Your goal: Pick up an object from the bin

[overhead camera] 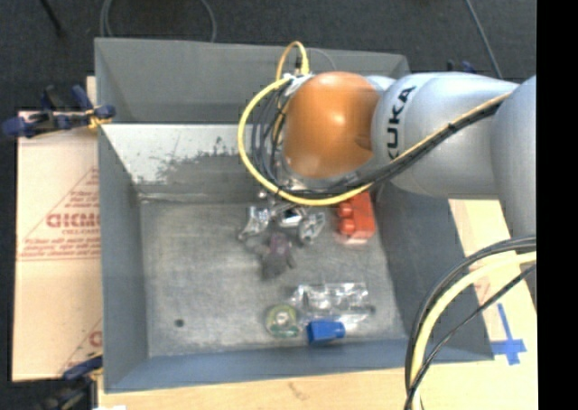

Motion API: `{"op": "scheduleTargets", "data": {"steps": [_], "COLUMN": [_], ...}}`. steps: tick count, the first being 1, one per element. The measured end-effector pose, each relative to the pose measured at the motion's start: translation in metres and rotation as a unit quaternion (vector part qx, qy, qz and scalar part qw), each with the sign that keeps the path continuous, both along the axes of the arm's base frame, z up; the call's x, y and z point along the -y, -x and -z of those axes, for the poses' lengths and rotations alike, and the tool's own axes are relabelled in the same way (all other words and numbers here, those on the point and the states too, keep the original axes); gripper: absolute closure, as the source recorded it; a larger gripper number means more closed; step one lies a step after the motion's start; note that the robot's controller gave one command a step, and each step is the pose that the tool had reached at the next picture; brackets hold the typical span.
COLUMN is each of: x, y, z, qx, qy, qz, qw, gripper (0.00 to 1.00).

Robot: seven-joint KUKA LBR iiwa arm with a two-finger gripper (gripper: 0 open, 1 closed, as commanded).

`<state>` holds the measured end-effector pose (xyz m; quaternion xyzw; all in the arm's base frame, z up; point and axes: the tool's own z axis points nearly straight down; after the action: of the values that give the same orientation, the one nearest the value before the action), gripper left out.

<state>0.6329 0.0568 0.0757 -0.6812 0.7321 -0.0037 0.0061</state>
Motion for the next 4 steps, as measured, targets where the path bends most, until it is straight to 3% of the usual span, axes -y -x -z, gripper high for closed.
{"op": "scheduleTargets", "data": {"steps": [1, 2, 4], "x": [0.0, 0.001, 0.001], "y": [-0.003, -0.004, -0.008], "z": [-0.004, -0.004, -0.041], "qx": [-0.0009, -0.0007, -0.0022], "qy": [-0.001, 0.0, 0.0], "qz": [0.003, 0.005, 0.013], "qw": [1.0, 1.0, 0.9999], "gripper": [0.0, 1.0, 1.0]}}
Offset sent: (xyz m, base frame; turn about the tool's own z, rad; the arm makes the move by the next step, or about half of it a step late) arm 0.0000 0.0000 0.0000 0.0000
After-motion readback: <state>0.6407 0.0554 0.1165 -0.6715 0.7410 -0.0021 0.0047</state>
